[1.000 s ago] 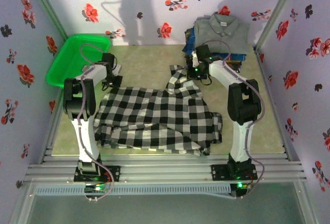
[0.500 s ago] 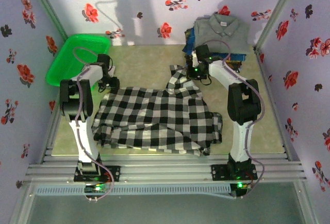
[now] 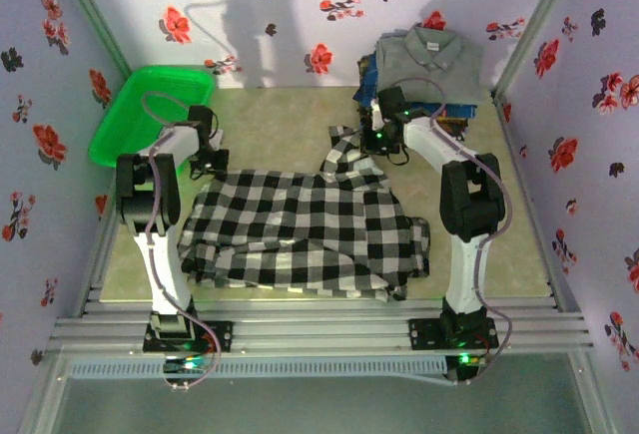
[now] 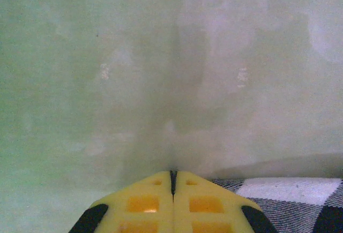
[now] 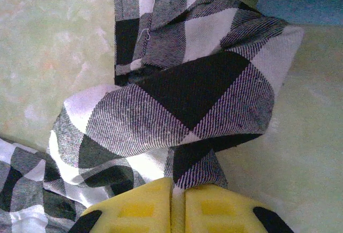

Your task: Fold and stack the long sleeve shirts

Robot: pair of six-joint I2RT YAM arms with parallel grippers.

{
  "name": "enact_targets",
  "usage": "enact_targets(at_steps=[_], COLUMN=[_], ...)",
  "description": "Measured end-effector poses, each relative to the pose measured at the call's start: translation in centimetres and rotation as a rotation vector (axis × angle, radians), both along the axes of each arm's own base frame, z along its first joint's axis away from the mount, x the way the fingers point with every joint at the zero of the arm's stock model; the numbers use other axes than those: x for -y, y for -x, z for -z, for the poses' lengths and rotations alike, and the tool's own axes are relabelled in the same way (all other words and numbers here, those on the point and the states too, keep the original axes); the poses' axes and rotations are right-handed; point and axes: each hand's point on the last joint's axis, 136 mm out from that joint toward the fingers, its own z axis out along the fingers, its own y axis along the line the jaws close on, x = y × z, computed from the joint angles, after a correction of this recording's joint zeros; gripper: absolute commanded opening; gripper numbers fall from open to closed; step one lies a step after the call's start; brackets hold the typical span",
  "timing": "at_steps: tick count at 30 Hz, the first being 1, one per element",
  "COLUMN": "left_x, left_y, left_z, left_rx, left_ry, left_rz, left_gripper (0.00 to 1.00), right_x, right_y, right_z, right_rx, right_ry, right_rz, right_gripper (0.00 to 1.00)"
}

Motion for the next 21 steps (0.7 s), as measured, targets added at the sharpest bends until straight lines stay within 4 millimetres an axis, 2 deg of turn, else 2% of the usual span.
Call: enact_targets(at_steps=[7,12,17,21], left_x=[0.2,0.5,0.5,0.4], left_y=[-0.1,0.4,1.3,2.0], left_z=[-0.3,-1.4,-3.0,-3.6], left_rx=[0.003,0.037,0.096,0.131], left_ry=[0.013,0.027,0.03,0.025], left_rz=[0.004,0.02,0.036,0.047], left_gripper=[0.01,0.01,0.01,0.0], right_x=[0.0,0.1,0.4,0.7], right_y=[-0.3,0.3,1.9,3.4], right_z=[-0.1,-0.7,-3.1,-5.4], right_rx=[0.011,0.026,0.055,0.088], right_ry=[0.006,-0.005,-0.023,-0.048], right_rz=[0.015,0.016,0.01,0.006], right_gripper=[0.0,0.0,0.0,0.0])
